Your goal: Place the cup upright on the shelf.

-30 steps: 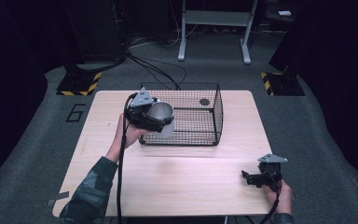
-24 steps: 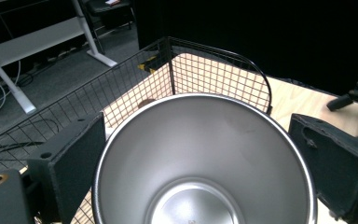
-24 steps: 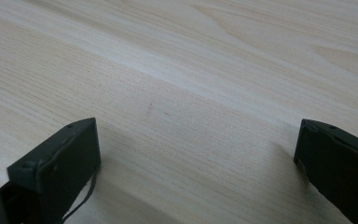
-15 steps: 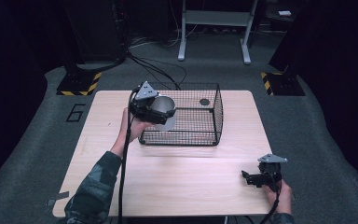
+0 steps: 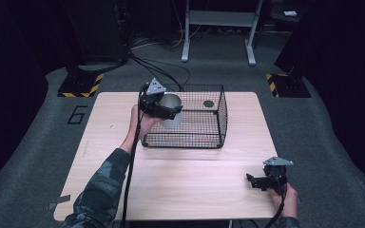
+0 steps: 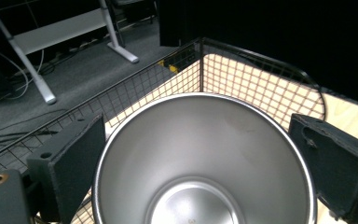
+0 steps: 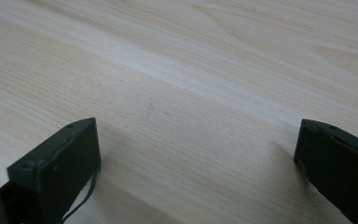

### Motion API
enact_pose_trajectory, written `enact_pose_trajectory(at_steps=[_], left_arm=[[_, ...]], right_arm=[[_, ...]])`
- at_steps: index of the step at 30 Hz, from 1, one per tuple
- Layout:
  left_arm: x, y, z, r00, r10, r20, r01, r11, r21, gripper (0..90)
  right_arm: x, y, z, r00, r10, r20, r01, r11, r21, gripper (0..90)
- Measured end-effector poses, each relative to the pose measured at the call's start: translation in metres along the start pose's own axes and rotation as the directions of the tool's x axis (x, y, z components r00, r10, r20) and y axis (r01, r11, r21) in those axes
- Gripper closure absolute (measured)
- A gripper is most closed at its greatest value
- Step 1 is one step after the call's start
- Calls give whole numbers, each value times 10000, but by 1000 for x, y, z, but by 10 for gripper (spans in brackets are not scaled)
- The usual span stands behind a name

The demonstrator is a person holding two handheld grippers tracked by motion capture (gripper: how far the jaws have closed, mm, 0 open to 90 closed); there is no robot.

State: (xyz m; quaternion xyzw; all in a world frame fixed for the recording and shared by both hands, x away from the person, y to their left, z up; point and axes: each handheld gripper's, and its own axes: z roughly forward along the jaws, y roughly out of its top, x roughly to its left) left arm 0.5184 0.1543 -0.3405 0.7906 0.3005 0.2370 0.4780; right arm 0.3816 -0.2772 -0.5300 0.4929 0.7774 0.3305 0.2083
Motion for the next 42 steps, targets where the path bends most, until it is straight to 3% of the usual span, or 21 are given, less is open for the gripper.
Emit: enact_pose_trajectory(at_steps=[12, 29, 42], left_arm=[[10, -11, 28, 9966, -589, -573, 606, 9977, 291, 66], [11, -19, 58, 9943, -734, -777, 792, 9941, 739, 65], [13, -25, 83, 9925, -1001, -708, 1087, 9855, 1301, 65]], right_arm=[[2, 0, 0, 9999, 94, 69, -95, 9999, 44, 0], [1, 0, 0, 10000, 34, 37, -35, 10000, 43, 0], [1, 0, 0, 10000, 54, 42, -54, 10000, 45, 0]])
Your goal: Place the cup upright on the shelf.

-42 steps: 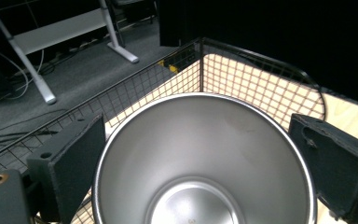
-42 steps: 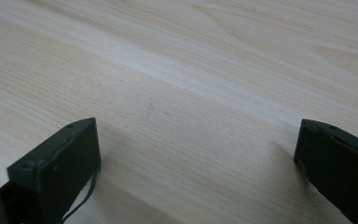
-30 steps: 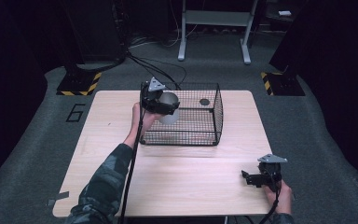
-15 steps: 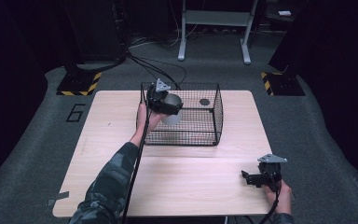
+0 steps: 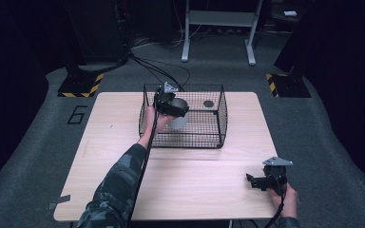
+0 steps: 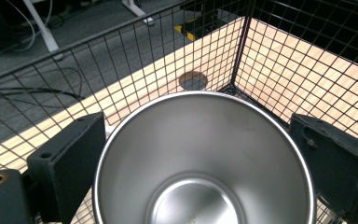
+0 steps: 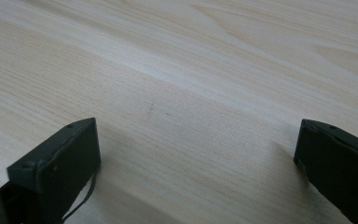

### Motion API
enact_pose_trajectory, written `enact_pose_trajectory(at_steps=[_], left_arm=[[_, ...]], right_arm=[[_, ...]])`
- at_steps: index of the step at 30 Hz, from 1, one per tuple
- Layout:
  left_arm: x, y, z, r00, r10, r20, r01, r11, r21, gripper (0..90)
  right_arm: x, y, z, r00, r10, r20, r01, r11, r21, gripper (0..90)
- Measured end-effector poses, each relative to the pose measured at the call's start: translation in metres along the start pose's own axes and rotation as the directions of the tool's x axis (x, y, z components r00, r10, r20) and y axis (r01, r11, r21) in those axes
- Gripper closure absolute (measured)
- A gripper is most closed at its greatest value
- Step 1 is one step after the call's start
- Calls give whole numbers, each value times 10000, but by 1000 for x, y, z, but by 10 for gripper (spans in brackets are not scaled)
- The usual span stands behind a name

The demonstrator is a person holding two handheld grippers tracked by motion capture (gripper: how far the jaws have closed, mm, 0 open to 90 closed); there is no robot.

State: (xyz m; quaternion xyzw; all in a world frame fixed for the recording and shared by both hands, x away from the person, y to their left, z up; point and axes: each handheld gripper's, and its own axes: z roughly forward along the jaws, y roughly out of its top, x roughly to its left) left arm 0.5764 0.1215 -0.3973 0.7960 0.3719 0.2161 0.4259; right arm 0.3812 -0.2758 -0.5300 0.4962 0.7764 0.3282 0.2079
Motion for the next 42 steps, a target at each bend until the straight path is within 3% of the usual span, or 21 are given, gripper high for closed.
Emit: enact_pose_trajectory(at_steps=[2, 10, 21, 22, 34, 42], left_arm=[[0, 1, 3, 9999, 127, -24, -126, 9997, 231, 65], [3, -1, 14, 9999, -125, 98, 121, 9991, 406, 65], [6, -5, 25, 10000, -8, 22, 6, 9947, 1023, 65], [5, -6, 27, 9999, -133, 25, 130, 9949, 1004, 65], [4, -8, 31, 10000, -29, 65, 19, 9885, 1512, 64], [2, -13, 32, 10000, 58, 65, -68, 9870, 1604, 63]], right_arm=[[0, 0, 0, 10000, 9, -1, -9, 10000, 4, 0], [0, 0, 0, 10000, 9, -4, -9, 10000, 9, 0], [0, 0, 0, 10000, 5, -3, -5, 10000, 4, 0], [0, 0, 0, 10000, 6, -1, -6, 10000, 3, 0], [0, 0, 0, 10000, 8, 1, -8, 10000, -2, 0], [0, 0, 0, 10000, 7, 2, -7, 10000, -2, 0]])
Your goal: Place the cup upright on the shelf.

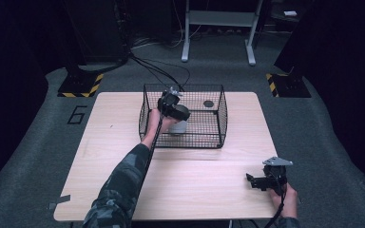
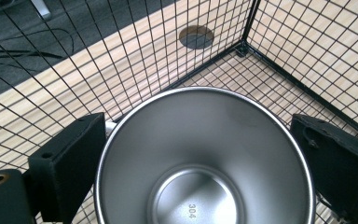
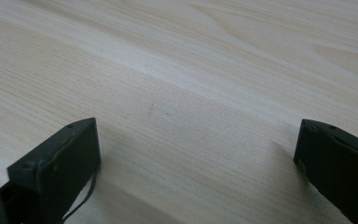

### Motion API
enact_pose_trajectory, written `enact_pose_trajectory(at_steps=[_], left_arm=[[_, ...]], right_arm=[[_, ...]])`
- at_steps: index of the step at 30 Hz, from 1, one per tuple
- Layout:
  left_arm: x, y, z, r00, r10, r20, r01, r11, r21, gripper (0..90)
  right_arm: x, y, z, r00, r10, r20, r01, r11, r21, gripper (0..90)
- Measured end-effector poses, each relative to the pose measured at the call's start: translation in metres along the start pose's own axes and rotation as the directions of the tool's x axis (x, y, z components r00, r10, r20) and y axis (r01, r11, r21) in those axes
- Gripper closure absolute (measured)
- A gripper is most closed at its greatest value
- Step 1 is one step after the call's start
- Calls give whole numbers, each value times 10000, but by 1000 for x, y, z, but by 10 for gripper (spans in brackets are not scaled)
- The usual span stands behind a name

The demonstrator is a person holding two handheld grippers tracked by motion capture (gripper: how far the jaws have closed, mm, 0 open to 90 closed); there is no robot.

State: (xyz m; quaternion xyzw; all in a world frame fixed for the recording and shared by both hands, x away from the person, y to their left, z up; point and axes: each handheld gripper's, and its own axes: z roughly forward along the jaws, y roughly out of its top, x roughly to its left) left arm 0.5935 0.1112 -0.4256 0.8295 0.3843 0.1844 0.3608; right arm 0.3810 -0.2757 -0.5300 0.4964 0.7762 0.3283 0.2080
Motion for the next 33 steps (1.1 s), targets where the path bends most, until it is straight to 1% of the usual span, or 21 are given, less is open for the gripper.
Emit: enact_pose_trajectory(at_steps=[2, 3, 6, 8, 9, 12, 13, 14, 16, 18, 19, 20, 22, 23, 24, 26, 28, 30, 31, 32, 33], left_arm=[[0, -1, -1, 10000, -55, 19, 55, 10000, -35, 63], [0, -1, -1, 10000, 12, 56, -13, 10000, 22, 63], [-1, -1, -3, 9999, 62, -141, -61, 9999, 86, 61], [-1, -1, -4, 10000, -46, -71, 47, 9999, 156, 60], [0, -2, -4, 10000, -70, -16, 70, 9999, 103, 60], [0, -2, -7, 10000, 33, 43, -33, 10000, 13, 52], [0, -1, -11, 9999, 22, 118, -20, 9998, -185, 46], [-1, 0, -13, 10000, -17, 88, 20, 9995, -311, 29], [-2, 2, -18, 9999, 73, 133, -68, 9994, -337, 15], [-3, 4, -24, 9998, 78, 179, -69, 9988, -485, 1], [-4, 5, -31, 9998, 43, 193, -30, 9980, -635, 1], [-4, 5, -31, 9998, 43, 193, -30, 9980, -635, 1], [-4, 6, -38, 9994, 147, 328, -127, 9982, -589, 0], [-4, 6, -44, 9991, 216, 378, -191, 9976, -669, 0], [-4, 6, -44, 9991, 216, 378, -191, 9976, -669, 0], [-6, 5, -50, 9989, 222, 424, -190, 9970, -753, 0], [-8, 3, -58, 9980, 395, 496, -358, 9966, -740, 0], [-9, 3, -60, 9978, 380, 548, -335, 9962, -805, 0], [-9, 2, -64, 9973, 522, 521, -481, 9959, -771, 0], [-10, 1, -67, 9968, 583, 551, -537, 9952, -815, 0], [-11, 0, -69, 9968, 550, 579, -494, 9944, -938, 0]], right_arm=[[0, 0, 0, 10000, 0, 0, 0, 10000, -4, 0], [0, 0, 0, 10000, 0, -2, 0, 10000, -2, 0], [0, 0, 0, 10000, -1, -3, 1, 10000, -1, 0], [0, 0, 0, 10000, -1, -2, 1, 10000, 1, 0], [0, 0, 0, 10000, 0, -1, 0, 10000, 1, 0], [0, 0, 0, 10000, 1, -2, -1, 10000, 0, 0], [0, 0, 0, 10000, 0, -4, 0, 10000, 0, 0], [0, 0, 0, 10000, 0, -2, 0, 10000, 2, 0], [0, 0, 0, 10000, 5, -3, -5, 10000, 1, 0], [0, 0, 0, 10000, 3, -3, -3, 10000, 2, 0], [0, 0, 0, 10000, 3, -3, -3, 10000, 1, 0], [0, 0, 0, 10000, 4, -2, -4, 10000, -3, 0], [0, 0, 0, 10000, 2, -1, -2, 10000, 0, 0], [0, 0, 0, 10000, 4, -3, -4, 10000, 1, 0], [0, 0, 0, 10000, 4, -3, -4, 10000, 1, 0], [0, 0, 0, 10000, 5, -1, -5, 10000, 2, 0], [0, 0, 0, 10000, 4, -3, -4, 10000, 2, 0], [0, 0, 0, 10000, -25, 0, 25, 10000, -10, 0], [0, 0, 0, 10000, 4, -2, -4, 10000, 1, 0], [0, 0, 0, 10000, 4, -2, -4, 10000, 1, 0], [0, 0, 0, 10000, 2, -1, -2, 10000, -5, 0]])
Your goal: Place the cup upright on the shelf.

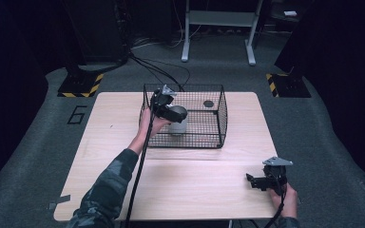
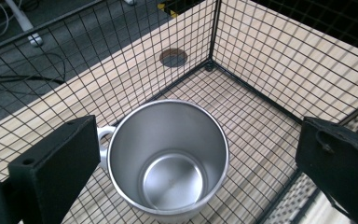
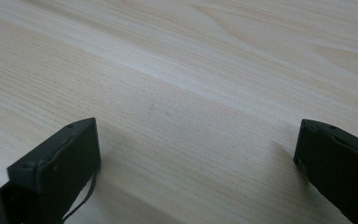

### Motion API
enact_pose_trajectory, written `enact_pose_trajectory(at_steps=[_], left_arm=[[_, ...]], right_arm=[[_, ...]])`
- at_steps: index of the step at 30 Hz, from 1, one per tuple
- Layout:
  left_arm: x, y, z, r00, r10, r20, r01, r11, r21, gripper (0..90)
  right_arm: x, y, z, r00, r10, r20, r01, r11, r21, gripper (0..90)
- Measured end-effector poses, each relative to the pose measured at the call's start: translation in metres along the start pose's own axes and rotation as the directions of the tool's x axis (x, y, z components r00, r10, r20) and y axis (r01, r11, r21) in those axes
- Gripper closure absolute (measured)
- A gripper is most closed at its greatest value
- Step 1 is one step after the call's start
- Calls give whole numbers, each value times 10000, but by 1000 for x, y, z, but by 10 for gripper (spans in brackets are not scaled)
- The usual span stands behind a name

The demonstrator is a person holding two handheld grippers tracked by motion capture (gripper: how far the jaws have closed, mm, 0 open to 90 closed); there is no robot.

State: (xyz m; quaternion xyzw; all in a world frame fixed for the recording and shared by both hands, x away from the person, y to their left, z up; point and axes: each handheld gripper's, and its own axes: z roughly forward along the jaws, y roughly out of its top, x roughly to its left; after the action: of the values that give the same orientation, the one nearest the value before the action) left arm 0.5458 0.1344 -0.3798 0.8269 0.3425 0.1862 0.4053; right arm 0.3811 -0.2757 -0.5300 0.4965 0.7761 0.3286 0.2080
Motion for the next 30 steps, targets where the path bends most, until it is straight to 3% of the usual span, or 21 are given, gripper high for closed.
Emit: enact_pose_trajectory(at_steps=[3, 6, 10, 19, 30], left_arm=[[-3, -3, -12, 9997, 226, 114, -226, 9997, -26, 0], [-5, -5, -18, 9995, 210, 243, -208, 9997, -100, 0], [-8, -10, -29, 9991, 372, 207, -365, 9989, -297, 0], [-17, -26, -49, 9975, 632, 322, -623, 9977, -264, 0], [-33, -60, -80, 9936, 1096, 277, -1089, 9937, -251, 0]], right_arm=[[0, 0, 0, 10000, 5, -1, -5, 10000, 5, 0], [0, 0, 0, 10000, 3, -1, -3, 10000, 5, 0], [0, 0, 0, 10000, 0, 0, 0, 10000, 3, 0], [0, 0, 0, 10000, 4, -2, -4, 10000, 5, 0], [0, 0, 0, 10000, -34, -3, 34, 10000, -11, 0]])
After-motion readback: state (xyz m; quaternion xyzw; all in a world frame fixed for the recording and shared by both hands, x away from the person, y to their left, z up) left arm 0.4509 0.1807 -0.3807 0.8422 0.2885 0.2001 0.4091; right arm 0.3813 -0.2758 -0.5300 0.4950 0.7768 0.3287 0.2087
